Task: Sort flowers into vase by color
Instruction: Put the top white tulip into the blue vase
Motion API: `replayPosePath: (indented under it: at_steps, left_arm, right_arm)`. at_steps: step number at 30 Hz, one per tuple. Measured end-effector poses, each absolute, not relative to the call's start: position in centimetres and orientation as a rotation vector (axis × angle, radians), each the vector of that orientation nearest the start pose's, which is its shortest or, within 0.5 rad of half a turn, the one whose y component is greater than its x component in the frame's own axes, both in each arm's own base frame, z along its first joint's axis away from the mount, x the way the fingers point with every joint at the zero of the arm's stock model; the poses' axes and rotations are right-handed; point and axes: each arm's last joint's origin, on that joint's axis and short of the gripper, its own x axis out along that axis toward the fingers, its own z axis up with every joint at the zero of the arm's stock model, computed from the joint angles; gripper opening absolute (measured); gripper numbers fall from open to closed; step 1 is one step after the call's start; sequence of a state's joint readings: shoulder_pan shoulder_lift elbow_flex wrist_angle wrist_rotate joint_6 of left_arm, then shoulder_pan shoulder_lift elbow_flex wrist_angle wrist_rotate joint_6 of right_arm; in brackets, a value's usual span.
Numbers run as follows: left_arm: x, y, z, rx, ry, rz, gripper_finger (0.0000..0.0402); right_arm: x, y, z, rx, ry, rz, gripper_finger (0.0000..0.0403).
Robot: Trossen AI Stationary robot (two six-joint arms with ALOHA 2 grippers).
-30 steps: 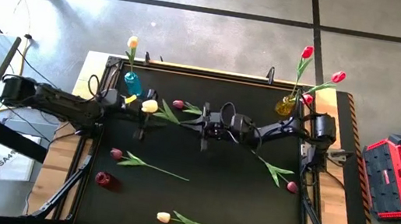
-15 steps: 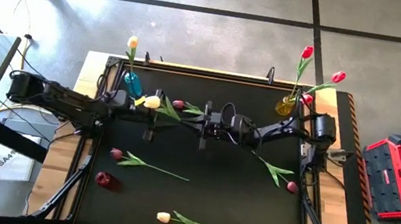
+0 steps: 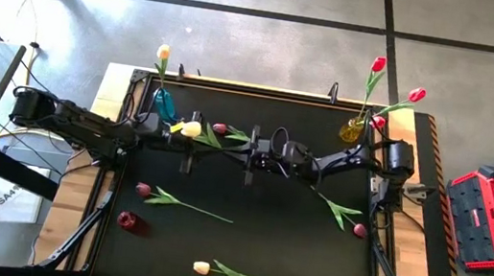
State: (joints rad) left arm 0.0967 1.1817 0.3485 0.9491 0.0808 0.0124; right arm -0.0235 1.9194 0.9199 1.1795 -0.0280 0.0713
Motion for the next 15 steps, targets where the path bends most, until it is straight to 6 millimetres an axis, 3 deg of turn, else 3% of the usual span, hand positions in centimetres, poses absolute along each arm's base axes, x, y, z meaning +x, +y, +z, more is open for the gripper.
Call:
replayPosePath:
  at_steps: [4, 9, 15]
  left_arm:
    - [21.8, 2.3, 21.7, 0.022, -0.031, 0.087, 0.0003]
    - [20.0, 2.8, 22.1, 0.010, 0.059, 0.249, 0.0001]
    - [17.0, 3.1, 24.2, 0.047, 0.184, 0.499, 0.0001]
  right_arm:
    - [38.9, -0.8, 18.2, 0.085, -0.048, -0.014, 0.0056]
    - [38.8, -0.7, 16.2, 0.177, 0.146, -0.202, 0.0114]
    - [38.2, -0.3, 14.5, 0.241, 0.303, -0.330, 0.0127]
